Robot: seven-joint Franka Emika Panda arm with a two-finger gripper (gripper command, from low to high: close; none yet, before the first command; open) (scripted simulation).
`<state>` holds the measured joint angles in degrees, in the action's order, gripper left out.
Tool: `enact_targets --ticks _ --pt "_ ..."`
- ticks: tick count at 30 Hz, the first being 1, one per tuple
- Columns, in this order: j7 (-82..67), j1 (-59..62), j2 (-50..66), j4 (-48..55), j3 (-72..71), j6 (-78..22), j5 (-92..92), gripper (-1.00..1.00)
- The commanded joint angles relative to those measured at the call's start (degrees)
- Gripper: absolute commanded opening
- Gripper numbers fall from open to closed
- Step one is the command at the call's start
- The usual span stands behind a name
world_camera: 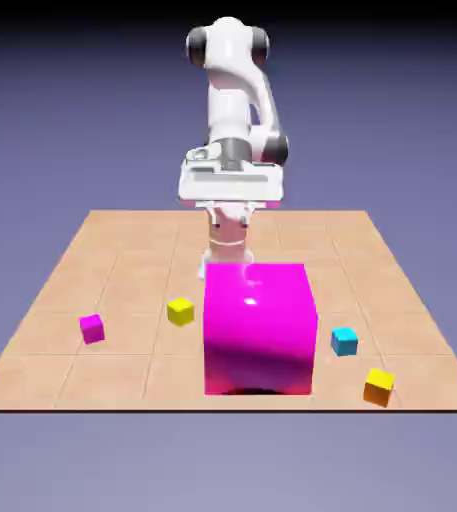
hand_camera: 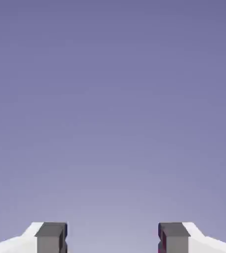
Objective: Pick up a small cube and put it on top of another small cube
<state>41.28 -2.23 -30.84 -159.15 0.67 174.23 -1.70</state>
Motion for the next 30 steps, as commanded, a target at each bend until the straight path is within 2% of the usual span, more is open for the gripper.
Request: enact_targets --ticks 1,30 --pt "-2.49 -0.08 1.74 1.43 -0.61 -0.96 -0.12 0.0" --pt "-74.75 -2.37 52.24 42.92 -18.41 -28.9 -3.47 0.0"
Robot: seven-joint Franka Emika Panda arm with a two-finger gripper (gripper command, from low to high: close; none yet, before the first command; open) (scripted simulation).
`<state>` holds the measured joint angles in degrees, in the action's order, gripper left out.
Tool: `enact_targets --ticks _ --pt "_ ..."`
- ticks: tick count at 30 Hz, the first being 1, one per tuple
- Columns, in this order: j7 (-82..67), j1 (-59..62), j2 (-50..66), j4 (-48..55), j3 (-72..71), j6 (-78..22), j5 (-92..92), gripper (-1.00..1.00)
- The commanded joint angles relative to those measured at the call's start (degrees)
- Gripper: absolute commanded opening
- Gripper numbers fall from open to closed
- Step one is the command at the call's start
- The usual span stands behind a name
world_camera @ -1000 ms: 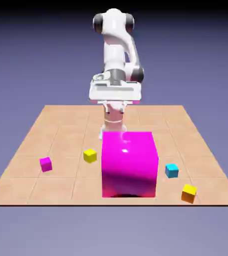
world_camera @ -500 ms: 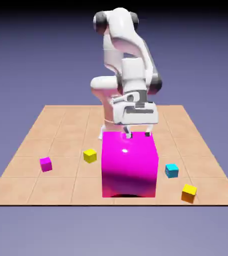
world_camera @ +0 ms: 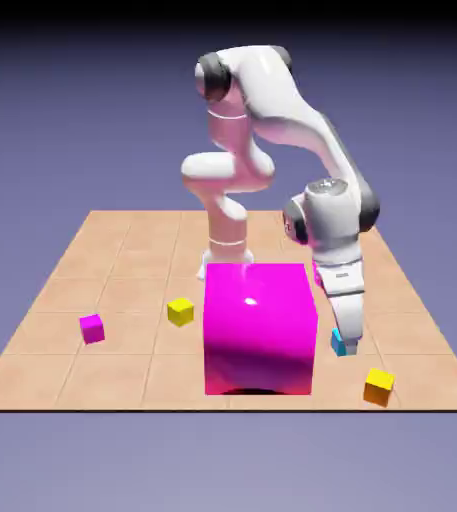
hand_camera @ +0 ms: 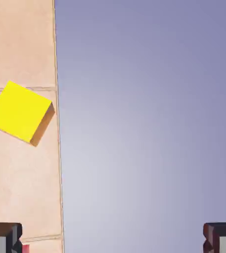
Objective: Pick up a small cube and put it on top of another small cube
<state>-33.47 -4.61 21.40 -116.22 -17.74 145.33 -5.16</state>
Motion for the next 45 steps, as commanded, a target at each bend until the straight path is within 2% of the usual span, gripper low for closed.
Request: enact_targets --ticks 1,11,18,22,23,27,40,45 --pt "-2.5 -0.08 1.74 1.43 -0.61 -0.96 -0.12 0.0" --pt "-27.41 -0.87 19.16 15.74 -6.75 -10.6 -1.27 0.0" --pt "-43.75 10.12 23.01 16.13 -18.05 -22.07 10.51 0.0" --pt "-43.08 7.29 28.84 14.89 -15.56 -14.87 12.59 0.0" --pt "-43.08 7.29 28.84 14.89 -15.56 -14.87 12.59 -1.0" --pt "-44.03 10.15 22.82 15.9 -18.14 -22.1 10.54 -1.0" --pt "-74.67 14.78 0.7 -10.04 -28.6 -27.02 13.1 -1.0" --pt "-71.36 11.25 7.11 -13.89 -24.09 -17.87 18.38 -1.0"
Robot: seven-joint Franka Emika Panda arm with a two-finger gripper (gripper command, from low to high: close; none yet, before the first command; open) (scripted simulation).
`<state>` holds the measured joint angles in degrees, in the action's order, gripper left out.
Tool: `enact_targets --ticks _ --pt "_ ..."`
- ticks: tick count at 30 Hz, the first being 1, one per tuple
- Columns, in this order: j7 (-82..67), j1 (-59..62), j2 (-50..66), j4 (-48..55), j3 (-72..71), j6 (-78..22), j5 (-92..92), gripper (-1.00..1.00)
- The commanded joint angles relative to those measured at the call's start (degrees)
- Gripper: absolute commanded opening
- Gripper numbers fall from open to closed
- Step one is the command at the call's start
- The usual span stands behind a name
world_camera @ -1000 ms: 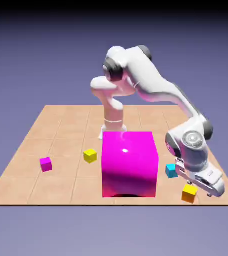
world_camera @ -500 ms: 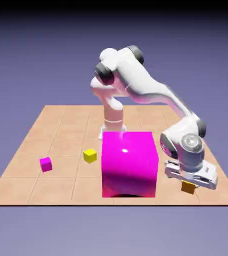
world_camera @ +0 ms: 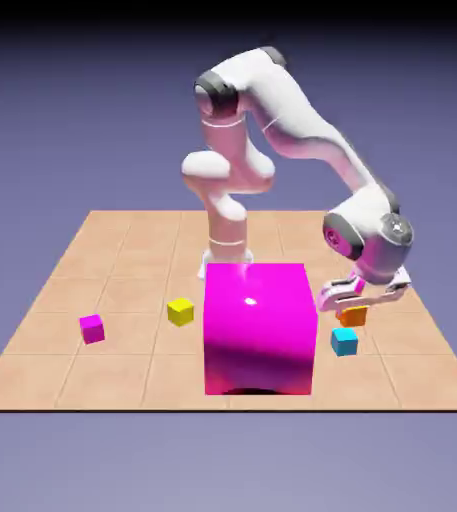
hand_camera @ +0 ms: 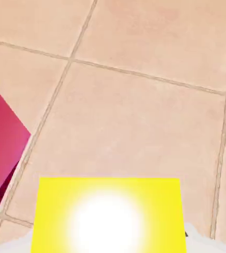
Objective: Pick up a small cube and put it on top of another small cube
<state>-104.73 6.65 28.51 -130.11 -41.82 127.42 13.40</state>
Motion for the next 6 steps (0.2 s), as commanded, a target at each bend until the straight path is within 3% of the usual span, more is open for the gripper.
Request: enact_targets --ticks 1,6 --pt "-0.1 0.0 0.0 0.0 0.0 0.04 -0.18 1.0" --pt "-3.41 3.53 -6.41 3.85 -4.52 -9.11 -5.46 1.0"
